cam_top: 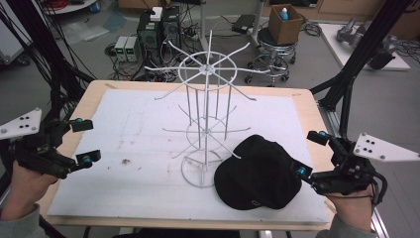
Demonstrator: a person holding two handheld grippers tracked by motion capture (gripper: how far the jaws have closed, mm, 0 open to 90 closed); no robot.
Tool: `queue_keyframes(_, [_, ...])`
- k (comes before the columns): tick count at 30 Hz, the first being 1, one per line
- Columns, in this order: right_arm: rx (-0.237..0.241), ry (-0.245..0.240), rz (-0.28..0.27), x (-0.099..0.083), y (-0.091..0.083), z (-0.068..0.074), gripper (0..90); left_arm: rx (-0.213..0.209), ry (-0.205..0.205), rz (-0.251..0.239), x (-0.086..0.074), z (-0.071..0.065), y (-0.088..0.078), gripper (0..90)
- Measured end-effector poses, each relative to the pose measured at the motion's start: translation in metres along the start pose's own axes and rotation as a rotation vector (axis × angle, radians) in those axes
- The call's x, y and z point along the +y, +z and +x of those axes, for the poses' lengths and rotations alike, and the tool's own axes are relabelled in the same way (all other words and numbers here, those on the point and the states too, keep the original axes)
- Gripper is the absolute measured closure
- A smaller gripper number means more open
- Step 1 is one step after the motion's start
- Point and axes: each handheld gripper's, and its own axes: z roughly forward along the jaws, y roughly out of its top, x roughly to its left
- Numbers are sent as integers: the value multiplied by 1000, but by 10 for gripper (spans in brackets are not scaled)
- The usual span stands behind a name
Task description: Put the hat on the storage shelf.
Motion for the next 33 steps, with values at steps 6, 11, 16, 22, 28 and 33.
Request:
queue_keyframes(6, [-1,0,-3,-3,1,-3,31,-1,0,9,-1,1,2,30])
queue_keyframes(11, [-2,-20,-26,-8,3,-8,31,11,7,-2,-1,0,2,31])
queue_keyframes(16, [31,-7,14,-22,13,-19,31,9,-1,4,-2,2,2,31])
queue_keyframes(22, [41,20,76,-40,27,-33,31,5,-5,9,-3,3,3,30])
queue_keyframes(28, [30,48,106,-50,34,-40,31,3,-8,15,-4,5,4,30])
queue_keyframes(33, [26,77,121,-60,41,-48,31,1,-11,16,-5,5,6,30])
